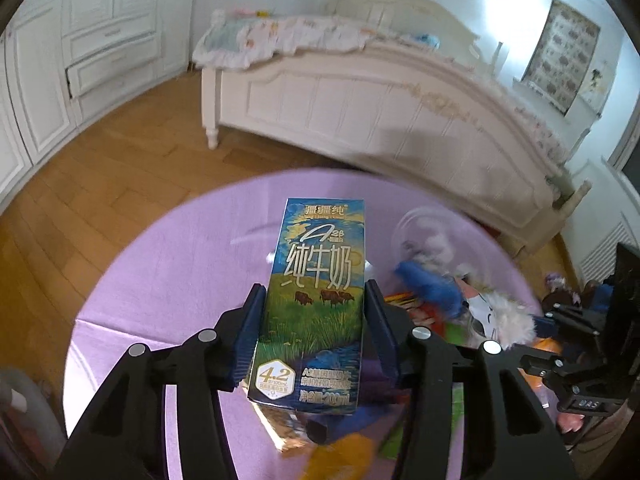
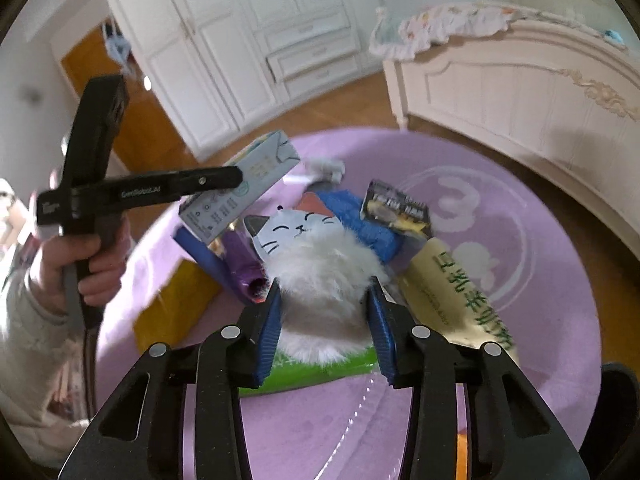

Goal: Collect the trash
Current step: 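Carry the milk carton and plush cat with both tools over the bin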

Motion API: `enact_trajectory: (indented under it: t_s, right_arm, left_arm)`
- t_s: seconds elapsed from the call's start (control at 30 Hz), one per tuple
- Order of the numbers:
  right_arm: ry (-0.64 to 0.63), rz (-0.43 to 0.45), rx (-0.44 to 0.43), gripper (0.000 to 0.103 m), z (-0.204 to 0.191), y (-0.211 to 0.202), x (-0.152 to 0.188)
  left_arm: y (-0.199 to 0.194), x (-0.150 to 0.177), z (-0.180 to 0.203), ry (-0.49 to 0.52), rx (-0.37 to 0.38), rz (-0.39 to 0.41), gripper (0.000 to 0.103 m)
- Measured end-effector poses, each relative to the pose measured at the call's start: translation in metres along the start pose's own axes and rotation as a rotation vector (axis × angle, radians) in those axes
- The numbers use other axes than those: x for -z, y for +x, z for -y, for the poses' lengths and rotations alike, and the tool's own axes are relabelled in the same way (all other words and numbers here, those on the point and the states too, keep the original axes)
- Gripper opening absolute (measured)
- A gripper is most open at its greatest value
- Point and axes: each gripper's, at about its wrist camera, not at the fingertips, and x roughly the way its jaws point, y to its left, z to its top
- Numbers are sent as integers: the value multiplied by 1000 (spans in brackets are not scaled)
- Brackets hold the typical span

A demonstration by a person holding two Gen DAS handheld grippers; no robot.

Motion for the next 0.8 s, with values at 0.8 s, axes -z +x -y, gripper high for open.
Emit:
enact_trajectory:
  t_s: [0.8]
  right_arm:
    - [575,507,264,41,158,-217,147]
  left_arm:
    - [22,25,282,284,424,-6,49]
